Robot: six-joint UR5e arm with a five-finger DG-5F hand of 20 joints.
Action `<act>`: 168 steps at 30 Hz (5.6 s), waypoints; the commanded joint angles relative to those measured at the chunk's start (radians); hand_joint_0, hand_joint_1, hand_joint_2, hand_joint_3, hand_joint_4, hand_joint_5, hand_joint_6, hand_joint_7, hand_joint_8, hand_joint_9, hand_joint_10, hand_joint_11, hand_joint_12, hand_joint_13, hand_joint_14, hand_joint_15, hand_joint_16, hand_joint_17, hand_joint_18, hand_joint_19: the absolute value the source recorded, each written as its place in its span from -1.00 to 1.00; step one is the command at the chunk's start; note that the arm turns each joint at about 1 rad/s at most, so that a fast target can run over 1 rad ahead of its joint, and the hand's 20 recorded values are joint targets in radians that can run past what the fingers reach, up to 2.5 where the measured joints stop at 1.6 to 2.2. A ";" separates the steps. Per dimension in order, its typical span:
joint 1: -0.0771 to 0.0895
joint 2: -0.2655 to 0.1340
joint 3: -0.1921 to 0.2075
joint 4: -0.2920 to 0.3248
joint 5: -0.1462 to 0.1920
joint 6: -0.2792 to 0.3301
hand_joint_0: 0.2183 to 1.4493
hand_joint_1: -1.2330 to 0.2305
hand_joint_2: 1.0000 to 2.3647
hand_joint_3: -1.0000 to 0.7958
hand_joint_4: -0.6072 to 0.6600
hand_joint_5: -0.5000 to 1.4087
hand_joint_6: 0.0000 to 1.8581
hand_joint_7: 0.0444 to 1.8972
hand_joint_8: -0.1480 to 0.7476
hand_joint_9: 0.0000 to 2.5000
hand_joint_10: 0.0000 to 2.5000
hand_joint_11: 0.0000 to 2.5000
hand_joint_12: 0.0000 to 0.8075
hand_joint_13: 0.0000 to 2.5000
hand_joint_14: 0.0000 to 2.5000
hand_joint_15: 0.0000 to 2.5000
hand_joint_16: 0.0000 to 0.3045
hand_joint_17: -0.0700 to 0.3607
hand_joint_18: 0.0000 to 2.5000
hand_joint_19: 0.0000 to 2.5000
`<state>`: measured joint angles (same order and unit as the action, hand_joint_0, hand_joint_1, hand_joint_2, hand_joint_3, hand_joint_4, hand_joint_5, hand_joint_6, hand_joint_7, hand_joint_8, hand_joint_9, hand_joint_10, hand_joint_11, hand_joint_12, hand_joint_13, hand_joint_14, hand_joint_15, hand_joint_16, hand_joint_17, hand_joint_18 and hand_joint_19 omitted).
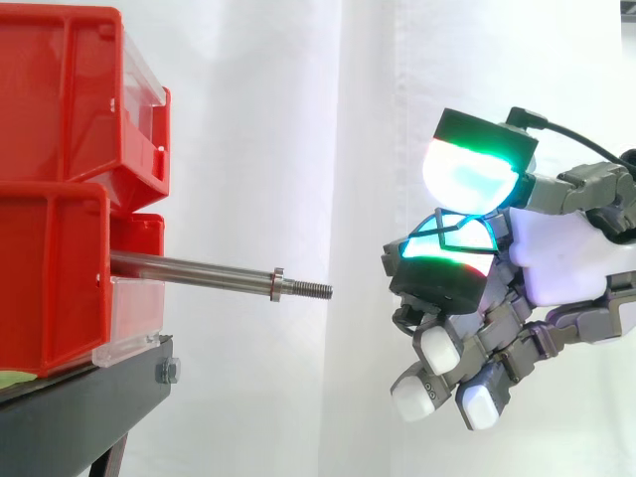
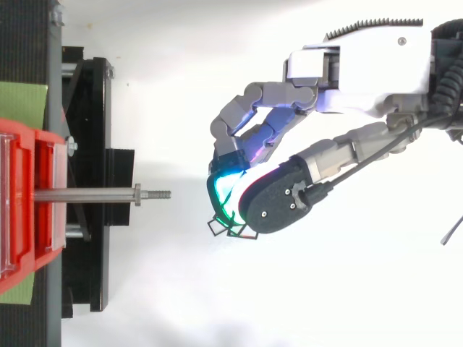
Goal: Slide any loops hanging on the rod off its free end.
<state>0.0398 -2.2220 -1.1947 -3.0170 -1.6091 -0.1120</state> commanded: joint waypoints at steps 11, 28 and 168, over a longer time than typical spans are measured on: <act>0.000 -0.001 0.000 0.007 0.000 0.000 -0.21 -0.42 -1.00 -0.44 0.25 -0.70 -0.09 0.12 -0.01 -0.39 -0.99 -0.66 -0.22 -0.52 -1.00 -0.97 -0.69 -0.19 -0.45 -0.75; 0.000 0.001 0.000 0.009 0.000 0.000 -0.48 -0.15 -1.00 -0.44 0.26 -0.66 -0.13 0.16 0.00 -0.34 -0.99 -0.68 -0.22 -0.52 -1.00 -0.96 -0.69 -0.18 -0.47 -0.72; 0.000 -0.001 0.003 0.010 0.000 0.008 -0.34 -0.17 -0.99 -0.34 0.20 -0.64 -0.21 0.28 -0.02 -0.30 -0.99 -0.70 -0.24 -0.49 -1.00 -0.95 -0.70 -0.20 -0.43 -0.69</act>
<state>0.0399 -2.2227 -1.1907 -3.0066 -1.6091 -0.1047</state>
